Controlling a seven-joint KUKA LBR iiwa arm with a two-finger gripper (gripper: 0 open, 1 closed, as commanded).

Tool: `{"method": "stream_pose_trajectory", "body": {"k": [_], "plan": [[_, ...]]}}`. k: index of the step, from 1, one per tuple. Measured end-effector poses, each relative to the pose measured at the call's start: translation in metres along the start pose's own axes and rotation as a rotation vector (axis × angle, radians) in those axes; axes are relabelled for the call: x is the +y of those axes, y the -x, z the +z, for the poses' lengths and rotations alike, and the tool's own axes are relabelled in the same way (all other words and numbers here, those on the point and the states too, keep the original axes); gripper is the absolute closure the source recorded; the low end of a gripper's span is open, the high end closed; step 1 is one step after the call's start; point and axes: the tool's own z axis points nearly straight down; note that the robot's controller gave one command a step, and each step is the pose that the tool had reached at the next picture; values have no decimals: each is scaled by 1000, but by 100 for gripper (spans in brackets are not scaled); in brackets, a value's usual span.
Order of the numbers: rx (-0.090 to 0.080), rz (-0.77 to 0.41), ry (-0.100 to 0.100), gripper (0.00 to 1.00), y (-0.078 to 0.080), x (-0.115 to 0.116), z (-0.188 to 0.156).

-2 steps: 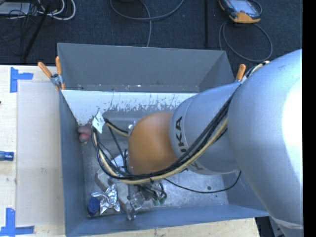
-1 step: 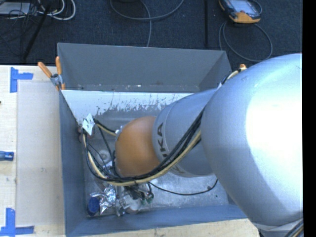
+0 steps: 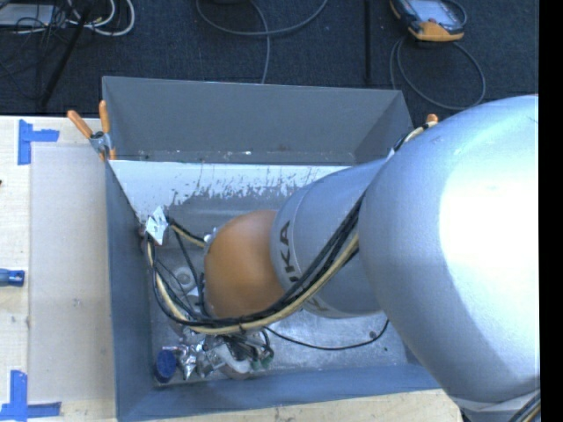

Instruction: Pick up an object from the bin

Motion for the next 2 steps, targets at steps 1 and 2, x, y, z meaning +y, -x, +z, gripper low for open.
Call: {"method": "stream_pose_trajectory", "body": {"k": [1, 2], "plan": [[0, 67, -3, 100, 37, -30, -113], [8, -234, -2, 100, -7, -76, -167]]}}
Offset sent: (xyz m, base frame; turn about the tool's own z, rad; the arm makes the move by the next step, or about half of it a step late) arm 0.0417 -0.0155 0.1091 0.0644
